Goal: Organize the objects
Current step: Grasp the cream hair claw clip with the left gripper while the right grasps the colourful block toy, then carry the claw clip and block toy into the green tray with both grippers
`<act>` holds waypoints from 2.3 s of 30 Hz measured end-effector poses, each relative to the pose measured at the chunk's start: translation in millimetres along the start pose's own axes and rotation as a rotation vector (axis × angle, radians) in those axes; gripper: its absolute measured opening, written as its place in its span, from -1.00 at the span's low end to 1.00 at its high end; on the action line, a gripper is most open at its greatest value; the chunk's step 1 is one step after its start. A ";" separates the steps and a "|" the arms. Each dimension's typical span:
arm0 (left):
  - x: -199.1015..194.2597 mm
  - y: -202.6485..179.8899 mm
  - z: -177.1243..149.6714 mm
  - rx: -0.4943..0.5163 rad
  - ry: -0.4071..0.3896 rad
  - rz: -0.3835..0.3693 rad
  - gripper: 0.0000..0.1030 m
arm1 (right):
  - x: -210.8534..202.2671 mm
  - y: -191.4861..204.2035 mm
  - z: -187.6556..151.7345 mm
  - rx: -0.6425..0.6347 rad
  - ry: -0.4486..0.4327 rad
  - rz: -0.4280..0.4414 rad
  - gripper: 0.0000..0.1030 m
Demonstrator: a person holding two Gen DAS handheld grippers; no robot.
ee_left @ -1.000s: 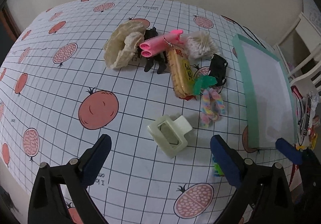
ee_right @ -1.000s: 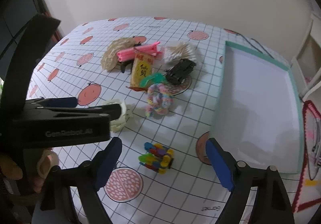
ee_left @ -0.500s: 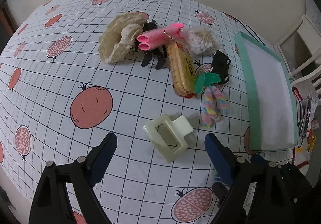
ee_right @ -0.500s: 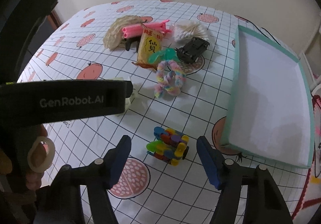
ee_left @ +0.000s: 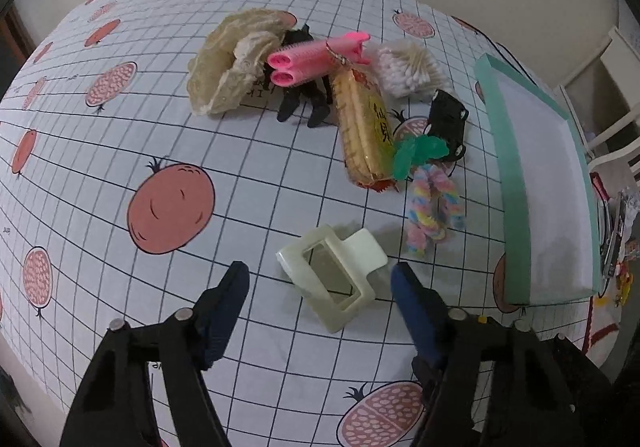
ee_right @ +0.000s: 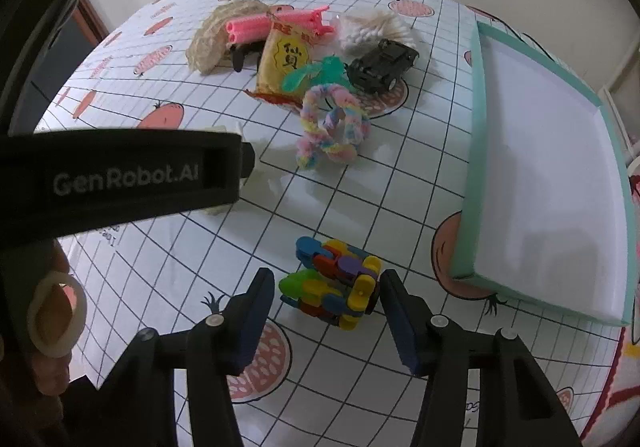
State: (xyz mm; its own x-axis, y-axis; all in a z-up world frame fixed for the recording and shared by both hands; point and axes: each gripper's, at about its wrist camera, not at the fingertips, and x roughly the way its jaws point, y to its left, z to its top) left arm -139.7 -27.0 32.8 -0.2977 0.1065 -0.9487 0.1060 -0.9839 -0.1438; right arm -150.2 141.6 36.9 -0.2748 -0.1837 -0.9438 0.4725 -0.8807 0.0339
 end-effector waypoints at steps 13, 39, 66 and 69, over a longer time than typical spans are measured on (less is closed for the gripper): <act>8.8 0.5 3.8 -0.001 0.013 0.002 0.10 | 4.4 0.2 -0.3 0.006 0.012 -0.010 0.01; -32.4 20.0 6.1 -0.045 -0.071 0.002 0.00 | -54.5 -24.5 10.0 0.098 -0.199 -0.001 0.00; -48.4 -133.9 88.4 0.134 -0.215 -0.215 0.00 | -64.5 -203.1 84.4 0.410 -0.359 -0.107 0.00; -38.0 -153.1 89.6 0.156 -0.211 -0.238 0.00 | -56.7 -221.0 81.4 0.474 -0.351 -0.075 0.01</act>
State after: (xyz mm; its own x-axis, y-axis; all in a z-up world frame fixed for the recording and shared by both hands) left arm -229.5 106.7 116.1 -0.4881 0.3193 -0.8123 -0.1312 -0.9469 -0.2934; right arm -307.2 311.2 109.7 -0.5914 -0.1755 -0.7870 0.0376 -0.9810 0.1905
